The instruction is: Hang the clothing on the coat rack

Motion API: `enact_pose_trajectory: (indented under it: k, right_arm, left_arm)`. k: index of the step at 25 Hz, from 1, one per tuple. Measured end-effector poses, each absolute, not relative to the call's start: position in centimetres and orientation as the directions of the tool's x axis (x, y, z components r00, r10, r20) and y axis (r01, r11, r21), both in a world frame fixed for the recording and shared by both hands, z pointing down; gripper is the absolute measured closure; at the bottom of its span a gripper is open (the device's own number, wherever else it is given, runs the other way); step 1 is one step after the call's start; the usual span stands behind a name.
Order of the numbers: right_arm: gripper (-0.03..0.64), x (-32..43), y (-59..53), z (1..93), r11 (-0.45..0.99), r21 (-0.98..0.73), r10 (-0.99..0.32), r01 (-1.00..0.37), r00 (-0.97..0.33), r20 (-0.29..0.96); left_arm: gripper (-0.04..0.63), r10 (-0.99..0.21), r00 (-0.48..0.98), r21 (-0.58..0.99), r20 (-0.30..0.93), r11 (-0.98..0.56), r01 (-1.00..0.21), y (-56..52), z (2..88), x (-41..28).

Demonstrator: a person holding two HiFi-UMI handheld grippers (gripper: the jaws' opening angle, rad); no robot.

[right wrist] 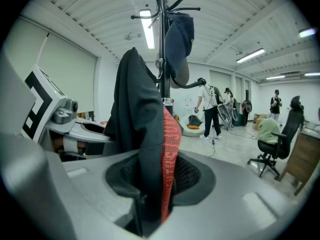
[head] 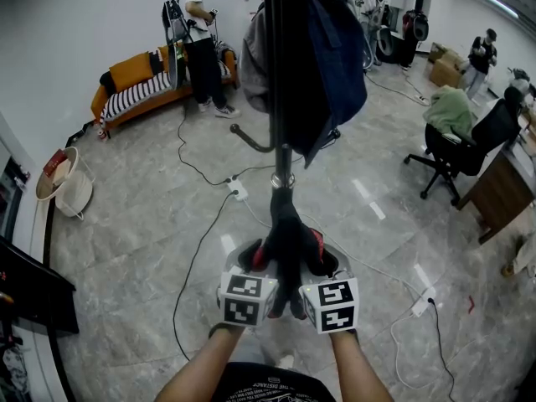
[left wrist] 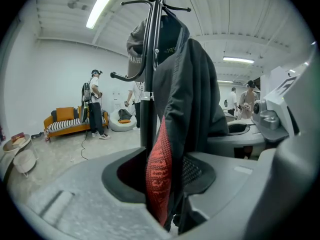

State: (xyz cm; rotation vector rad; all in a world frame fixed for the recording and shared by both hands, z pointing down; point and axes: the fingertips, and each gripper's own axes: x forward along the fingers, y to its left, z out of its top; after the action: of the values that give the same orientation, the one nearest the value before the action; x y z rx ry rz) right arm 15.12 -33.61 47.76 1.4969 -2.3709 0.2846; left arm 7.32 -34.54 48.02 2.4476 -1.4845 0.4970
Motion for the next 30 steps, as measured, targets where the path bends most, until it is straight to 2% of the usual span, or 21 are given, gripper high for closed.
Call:
enact_pose_trajectory:
  k: [30]
  right_arm:
    - [0.474, 15.0, -26.9, 45.9, 0.401, -0.001, -0.863, -0.916, -0.378, 0.334]
  left_arm:
    - [0.46, -0.807, 0.432, 0.011, 0.402, -0.468, -0.884, -27.8, 47.2, 6.4]
